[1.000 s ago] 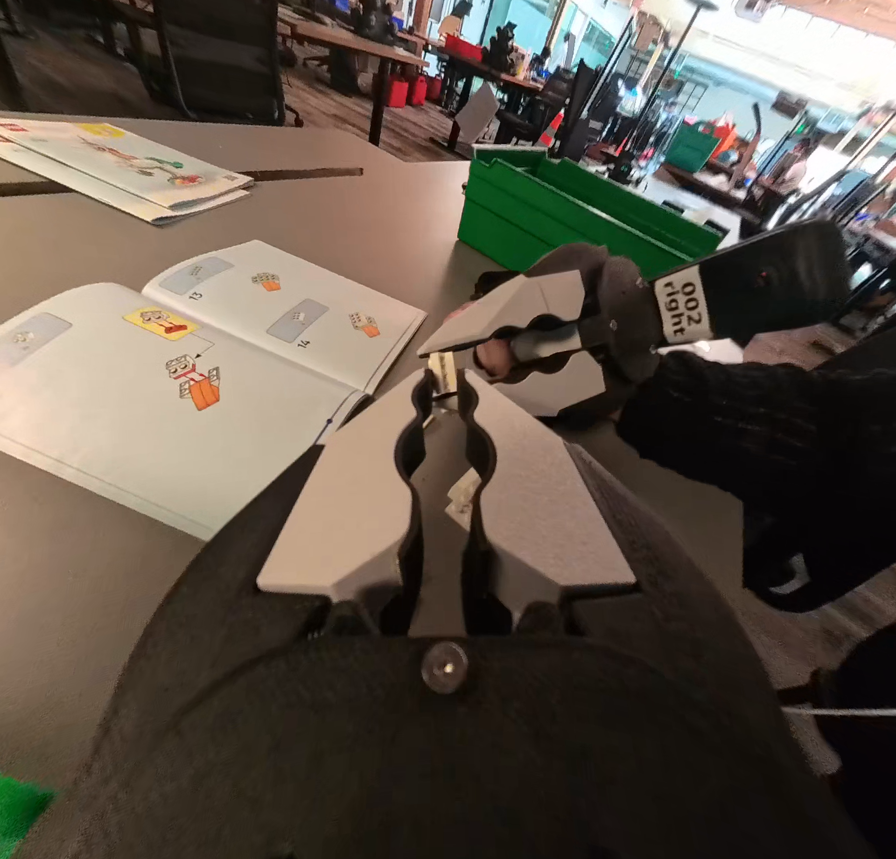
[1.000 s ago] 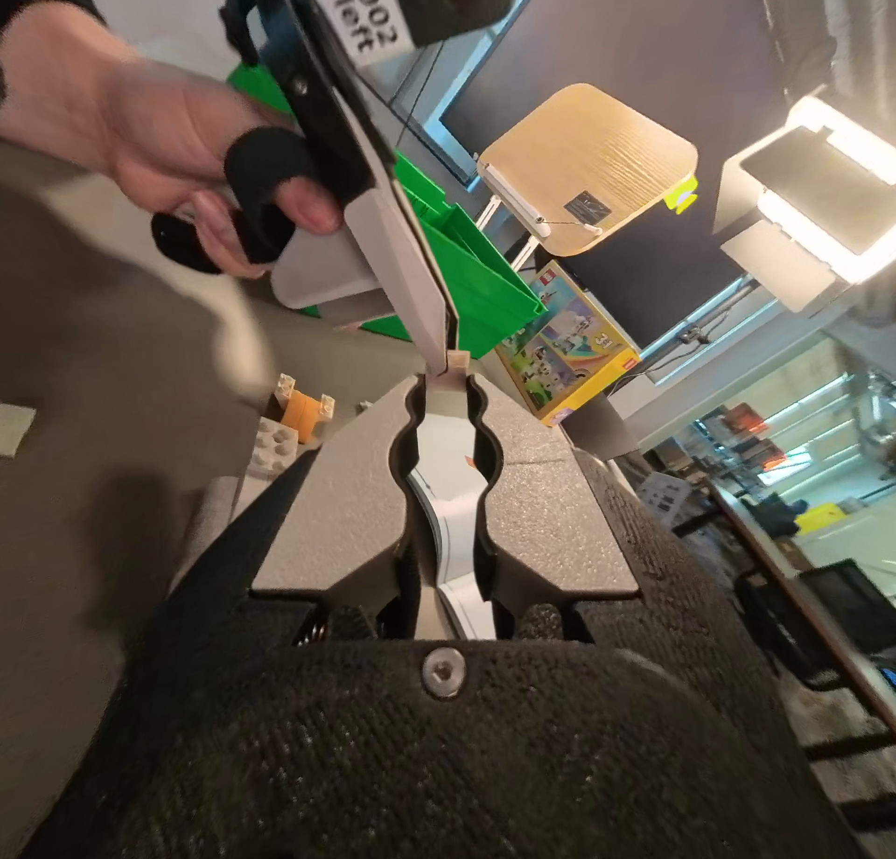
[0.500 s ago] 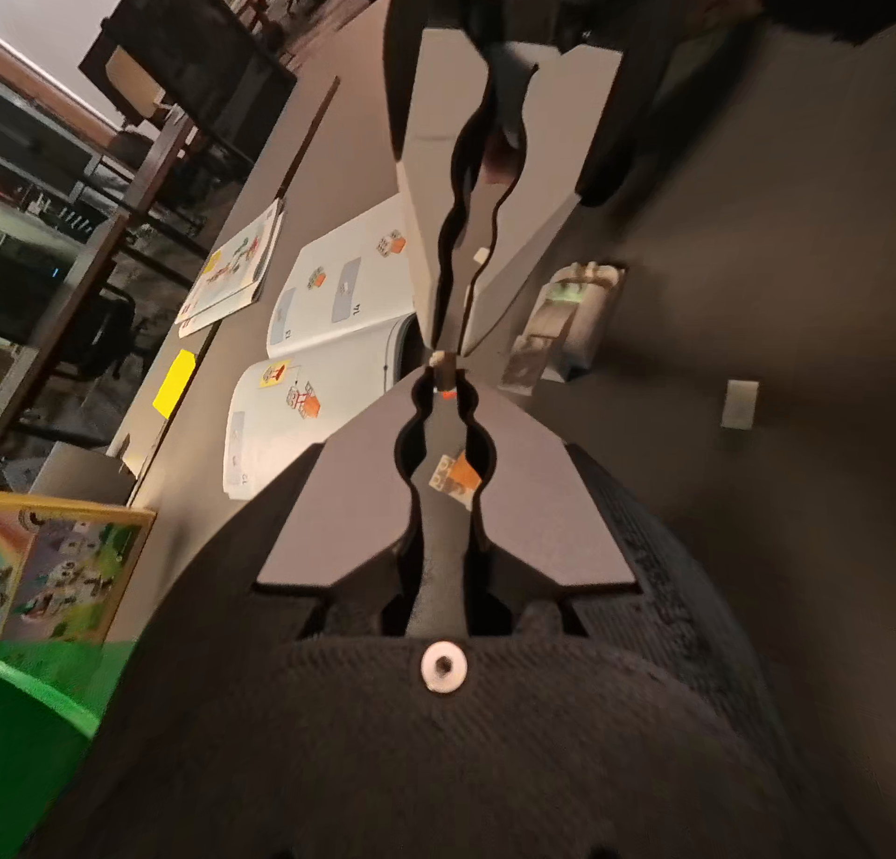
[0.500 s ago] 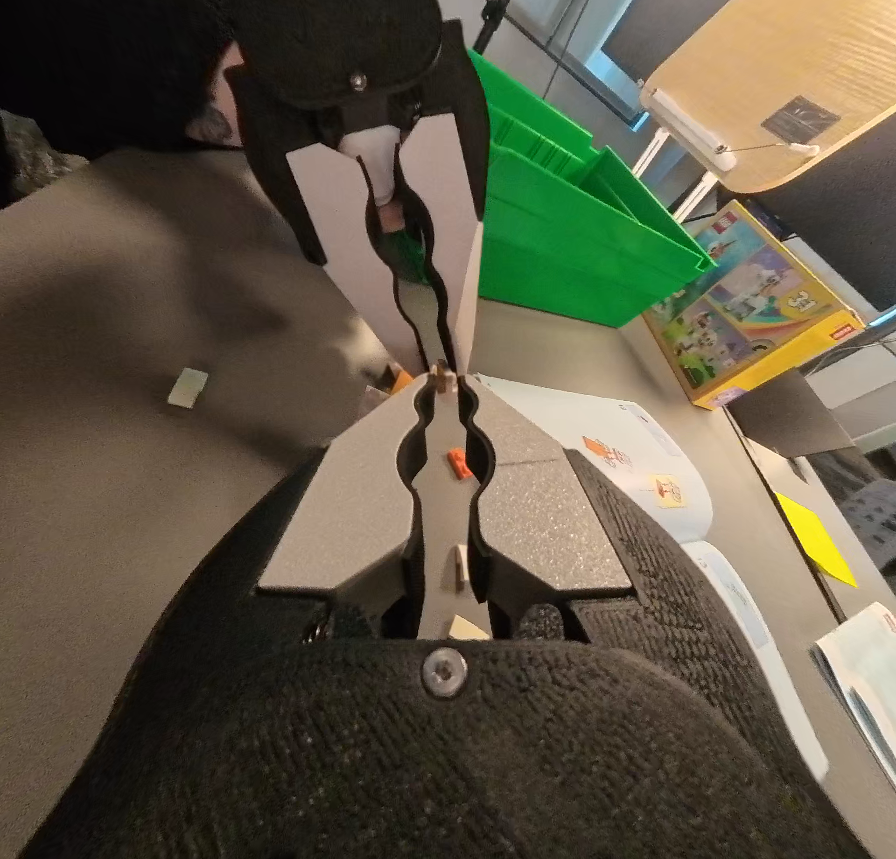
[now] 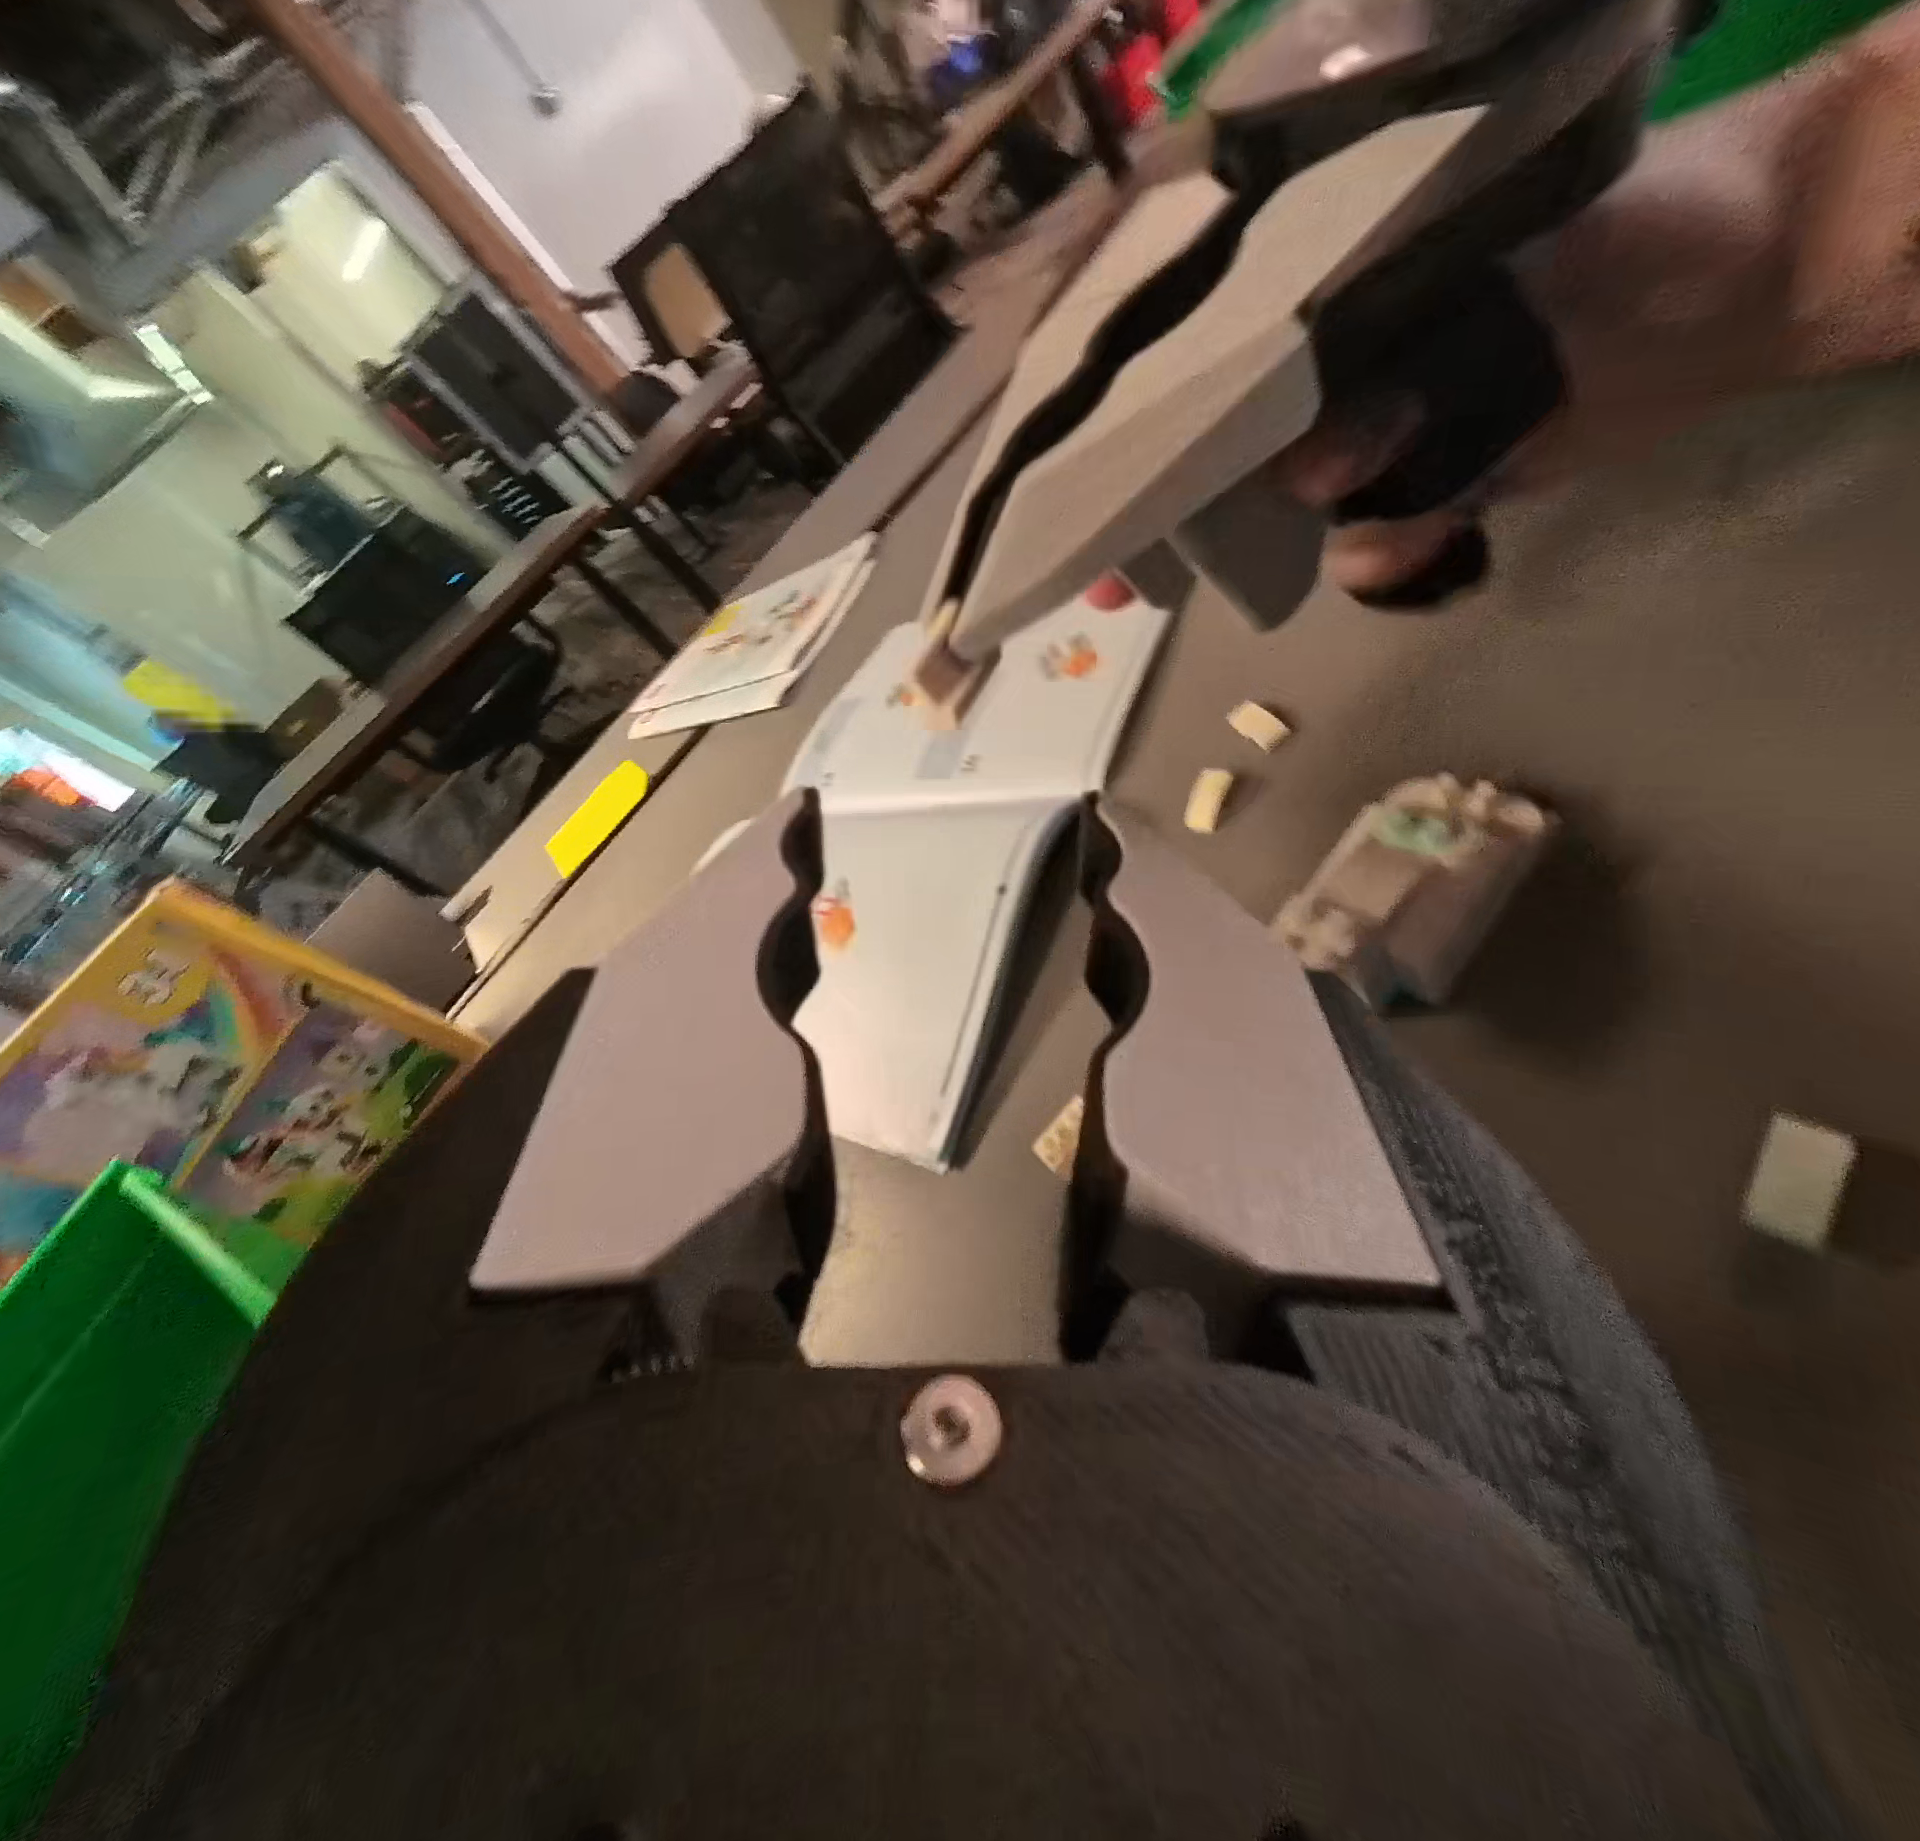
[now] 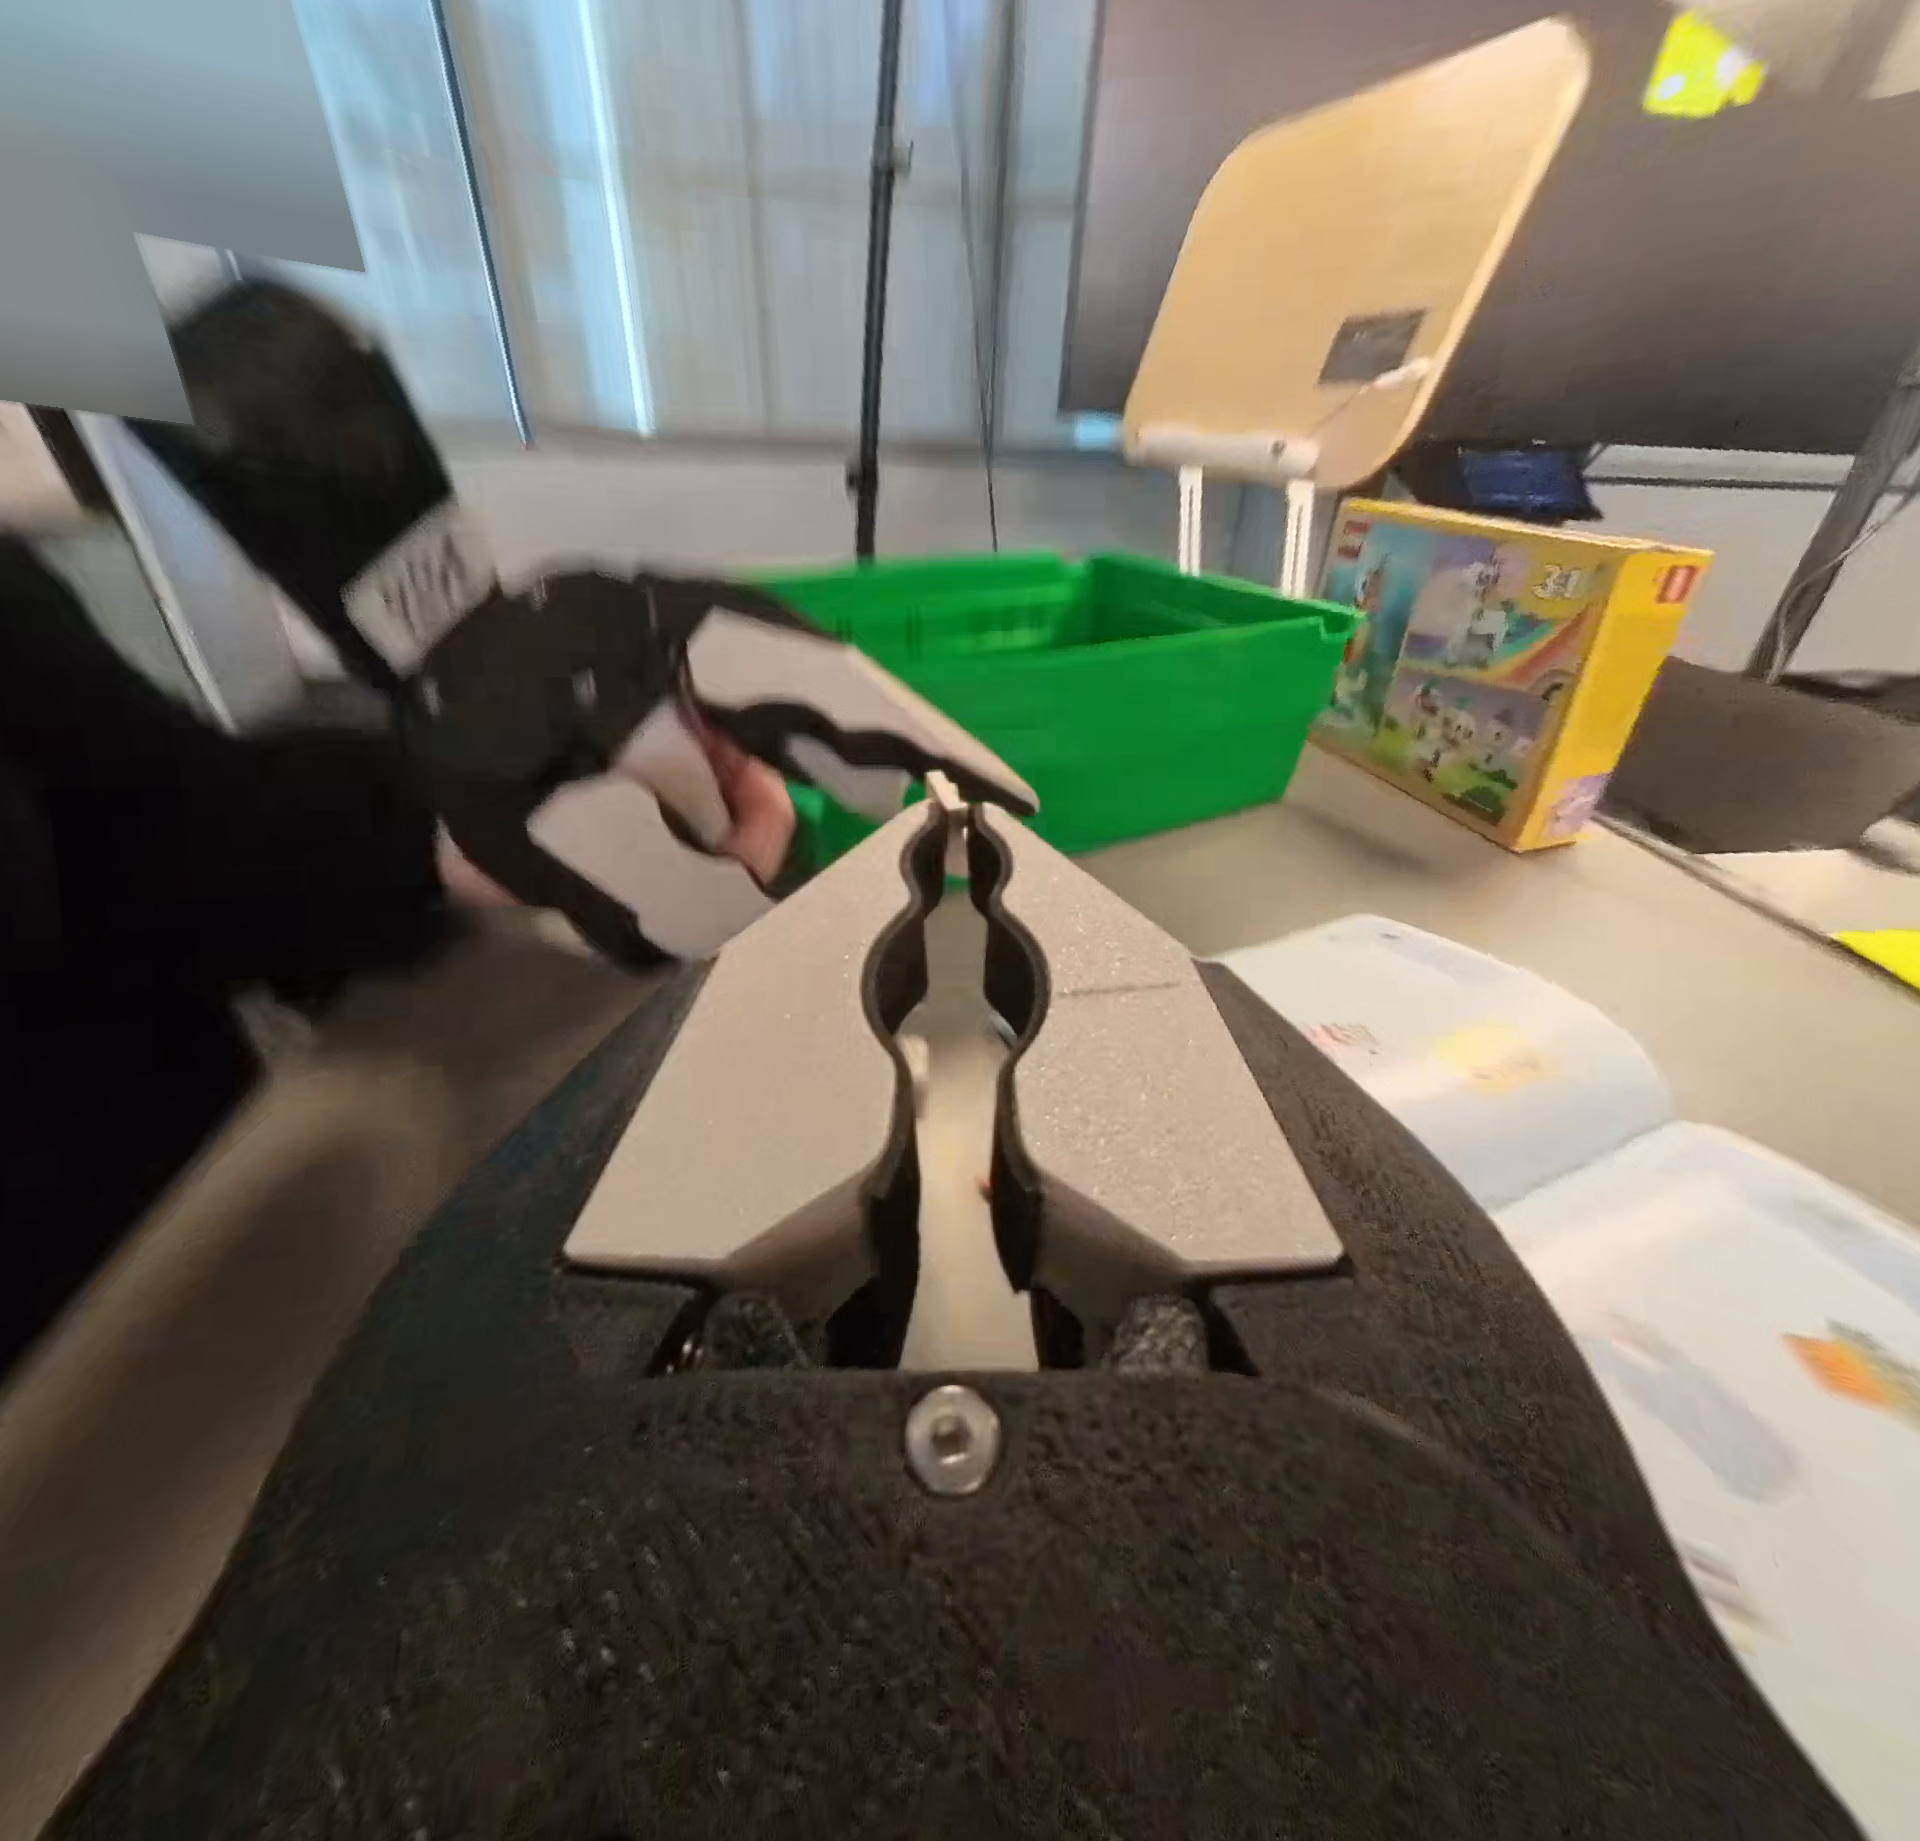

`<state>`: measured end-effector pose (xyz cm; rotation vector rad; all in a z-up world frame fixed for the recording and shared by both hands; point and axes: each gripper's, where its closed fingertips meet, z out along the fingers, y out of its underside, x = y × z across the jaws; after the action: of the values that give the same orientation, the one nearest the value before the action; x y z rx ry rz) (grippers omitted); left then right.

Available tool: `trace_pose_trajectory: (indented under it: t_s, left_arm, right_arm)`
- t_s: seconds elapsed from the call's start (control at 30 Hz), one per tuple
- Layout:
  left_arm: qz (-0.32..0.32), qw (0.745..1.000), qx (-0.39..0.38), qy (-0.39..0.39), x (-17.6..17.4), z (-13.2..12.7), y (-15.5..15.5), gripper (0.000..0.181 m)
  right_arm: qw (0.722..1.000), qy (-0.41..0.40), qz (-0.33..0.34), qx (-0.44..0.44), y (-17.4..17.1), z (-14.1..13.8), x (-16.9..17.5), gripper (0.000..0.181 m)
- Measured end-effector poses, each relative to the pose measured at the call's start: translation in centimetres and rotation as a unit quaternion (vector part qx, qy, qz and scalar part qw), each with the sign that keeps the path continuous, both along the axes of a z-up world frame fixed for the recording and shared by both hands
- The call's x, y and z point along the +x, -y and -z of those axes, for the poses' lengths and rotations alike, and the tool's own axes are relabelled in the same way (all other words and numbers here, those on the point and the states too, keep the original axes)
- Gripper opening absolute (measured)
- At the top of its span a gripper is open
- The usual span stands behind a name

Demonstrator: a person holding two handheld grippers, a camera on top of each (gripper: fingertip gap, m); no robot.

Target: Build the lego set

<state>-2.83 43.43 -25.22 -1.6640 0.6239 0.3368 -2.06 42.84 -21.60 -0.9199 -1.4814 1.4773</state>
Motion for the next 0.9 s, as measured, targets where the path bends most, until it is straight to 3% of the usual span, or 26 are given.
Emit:
trace_pose_trajectory:
  t_s: [0.13,0.33,0.57,0.9]
  left_arm:
    - [-0.052,0.996,0.067,0.013,-0.5,-2.2,-0.5,0.046]
    - [-0.047,0.976,0.210,-0.036,1.8,-5.7,0.3,0.049]
    - [-0.092,0.961,0.248,-0.081,0.5,-6.9,-0.1,0.013]
    - [-0.090,0.943,0.262,-0.183,1.2,-6.7,-0.3,0.016]
  right_arm:
    - [0.980,-0.038,-0.037,-0.193,-0.6,-2.4,0.3,0.002]
    - [0.931,-0.056,-0.080,-0.351,-1.2,-3.4,0.4,0.002]
    - [0.885,-0.051,-0.130,-0.444,-1.5,-3.7,0.5,0.002]
    - [0.841,-0.038,-0.162,-0.514,-1.7,-3.5,0.4,0.001]
